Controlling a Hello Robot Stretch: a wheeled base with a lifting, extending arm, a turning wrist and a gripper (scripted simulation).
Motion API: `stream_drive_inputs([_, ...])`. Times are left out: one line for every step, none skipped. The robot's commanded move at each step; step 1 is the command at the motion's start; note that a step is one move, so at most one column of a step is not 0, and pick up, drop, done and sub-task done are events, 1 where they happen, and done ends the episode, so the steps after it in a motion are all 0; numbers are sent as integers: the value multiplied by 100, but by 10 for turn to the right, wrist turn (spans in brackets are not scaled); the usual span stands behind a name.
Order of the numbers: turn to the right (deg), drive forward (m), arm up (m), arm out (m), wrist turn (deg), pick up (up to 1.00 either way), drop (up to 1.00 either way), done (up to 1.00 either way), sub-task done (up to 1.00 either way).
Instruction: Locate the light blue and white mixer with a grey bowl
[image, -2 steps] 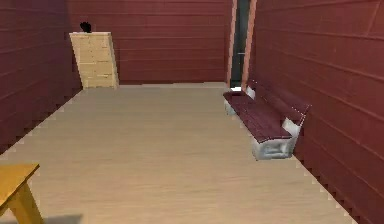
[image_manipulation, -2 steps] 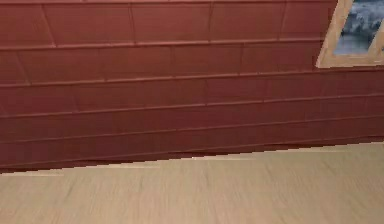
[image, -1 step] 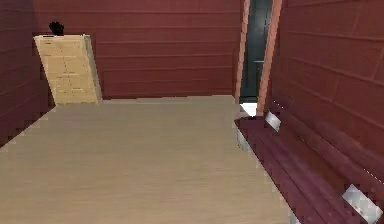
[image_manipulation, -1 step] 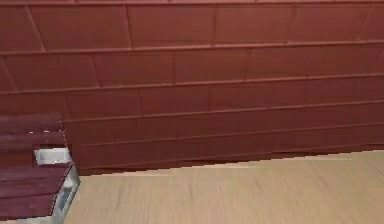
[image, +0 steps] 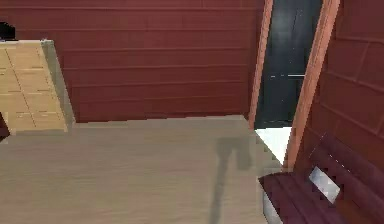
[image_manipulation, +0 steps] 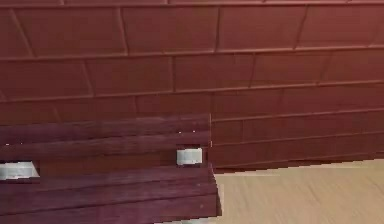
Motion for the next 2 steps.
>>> stream_drive_inputs([0, 100, 0, 0, 0, 0, 0, 0, 0])
stream_drive_inputs([0, 40, 0, 0, 0, 0, 0, 0, 0])
